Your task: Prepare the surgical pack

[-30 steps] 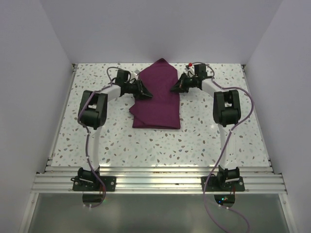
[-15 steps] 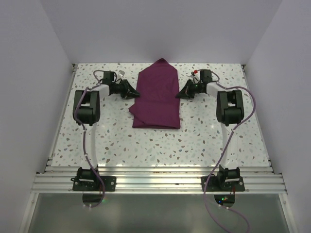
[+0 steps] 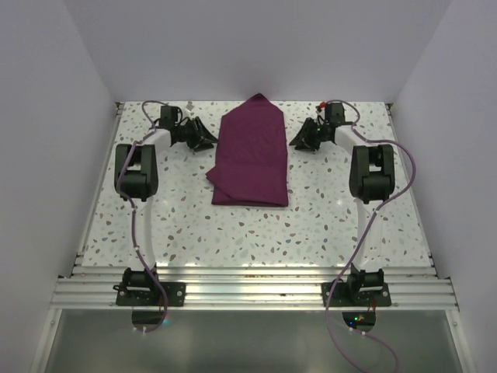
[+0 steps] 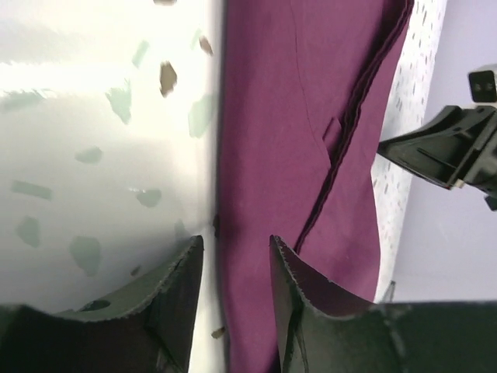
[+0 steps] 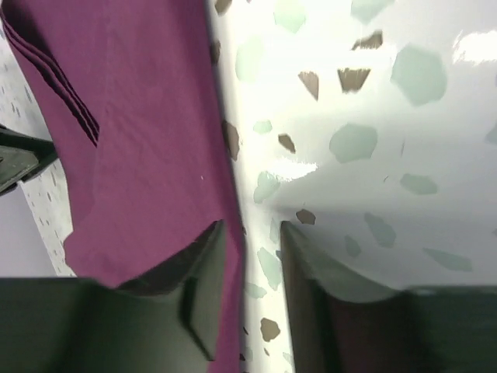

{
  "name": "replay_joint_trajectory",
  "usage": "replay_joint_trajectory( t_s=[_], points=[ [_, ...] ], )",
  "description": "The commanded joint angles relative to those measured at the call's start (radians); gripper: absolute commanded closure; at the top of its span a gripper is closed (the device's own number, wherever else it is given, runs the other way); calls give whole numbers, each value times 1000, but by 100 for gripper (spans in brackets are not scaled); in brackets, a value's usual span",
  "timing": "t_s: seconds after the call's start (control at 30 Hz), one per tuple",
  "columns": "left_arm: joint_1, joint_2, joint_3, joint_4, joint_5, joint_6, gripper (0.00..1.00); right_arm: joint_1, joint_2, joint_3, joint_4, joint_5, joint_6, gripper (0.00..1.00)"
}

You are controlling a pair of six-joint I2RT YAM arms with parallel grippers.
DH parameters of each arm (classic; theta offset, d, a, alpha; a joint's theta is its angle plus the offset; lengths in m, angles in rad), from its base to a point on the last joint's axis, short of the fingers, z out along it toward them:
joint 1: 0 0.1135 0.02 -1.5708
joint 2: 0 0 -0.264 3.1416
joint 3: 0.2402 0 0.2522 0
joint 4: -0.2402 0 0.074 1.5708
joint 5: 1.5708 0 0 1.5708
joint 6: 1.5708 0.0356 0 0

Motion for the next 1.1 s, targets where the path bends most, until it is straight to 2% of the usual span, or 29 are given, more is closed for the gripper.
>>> replay_joint_trajectory(
  t_s=[0.0, 0.03, 0.13, 0.2, 0.23, 0.33, 0.43, 0.63, 0.77, 0.97, 1.07],
  points=[
    [19, -30, 56, 111, -78, -9, 53, -8, -18, 71, 29, 97, 0, 58],
    [19, -16, 66, 137, -78, -20, 52, -9, -2, 97, 40, 89, 11, 47],
    [16, 26, 103, 234, -95, -49, 43, -6, 71, 148, 114, 32, 57, 33],
    [15, 47, 99, 307, -93, -77, 38, 3, 134, 191, 138, 15, 70, 27],
    [12, 56, 100, 373, -95, -86, 37, 8, 154, 234, 146, 12, 74, 27],
    [-1, 113, 148, 432, -128, -109, 33, 25, 232, 332, 164, 26, 92, 25],
    [-13, 200, 273, 434, -156, -137, 33, 42, 330, 457, 152, 60, 124, 25],
    [-30, 305, 332, 455, -191, -223, 34, 58, 459, 656, 112, 107, 192, 27],
    [-41, 328, 335, 475, -205, -235, 34, 72, 463, 627, 138, 144, 207, 31],
    [-56, 386, 389, 466, -193, -264, 36, 100, 489, 668, 98, 175, 176, 37],
    [-59, 403, 407, 473, -184, -279, 41, 101, 495, 667, 100, 184, 189, 48]
  ],
)
